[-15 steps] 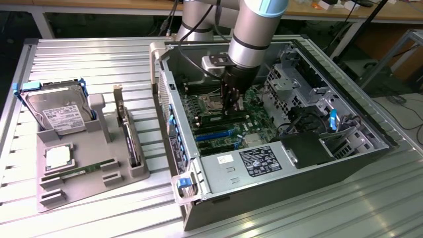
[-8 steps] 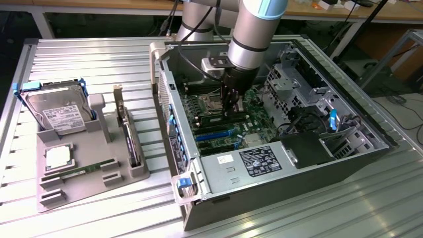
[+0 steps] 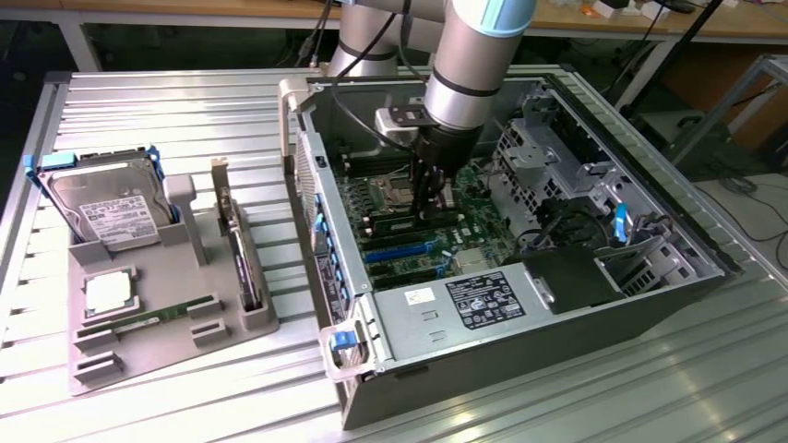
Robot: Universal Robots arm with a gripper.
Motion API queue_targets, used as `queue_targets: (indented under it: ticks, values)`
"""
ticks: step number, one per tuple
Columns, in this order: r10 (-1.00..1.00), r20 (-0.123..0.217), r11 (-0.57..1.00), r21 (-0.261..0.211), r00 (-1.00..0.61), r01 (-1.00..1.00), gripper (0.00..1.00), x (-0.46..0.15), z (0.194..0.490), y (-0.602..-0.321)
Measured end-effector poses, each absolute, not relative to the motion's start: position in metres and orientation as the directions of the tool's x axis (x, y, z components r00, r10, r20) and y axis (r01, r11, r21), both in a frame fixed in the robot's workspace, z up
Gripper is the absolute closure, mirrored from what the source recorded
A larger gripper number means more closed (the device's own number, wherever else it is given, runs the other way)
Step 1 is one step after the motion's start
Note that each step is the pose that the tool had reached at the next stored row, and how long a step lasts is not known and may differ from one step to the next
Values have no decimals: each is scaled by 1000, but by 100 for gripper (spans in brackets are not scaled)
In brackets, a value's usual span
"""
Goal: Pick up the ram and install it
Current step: 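Insert the ram into the slot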
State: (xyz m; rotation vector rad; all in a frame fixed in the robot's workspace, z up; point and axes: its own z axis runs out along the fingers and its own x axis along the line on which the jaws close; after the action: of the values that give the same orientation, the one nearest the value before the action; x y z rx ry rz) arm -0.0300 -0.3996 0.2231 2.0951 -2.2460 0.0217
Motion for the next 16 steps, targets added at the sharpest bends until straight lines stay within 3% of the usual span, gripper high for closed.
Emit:
queue_targets:
  ticks: [1,8,10,11,16]
  values:
    - [-996,61,71,37,-68,-997,72,-30,223,-400]
    - [-996,61,71,37,-68,-997,72,-30,244,-388]
    - [-995,66,71,36,-68,-997,87,-30,245,-378]
    - [-995,74,71,36,-68,-997,89,-30,245,-377]
    - [-995,73,73,38,-71,-997,89,-30,246,-377]
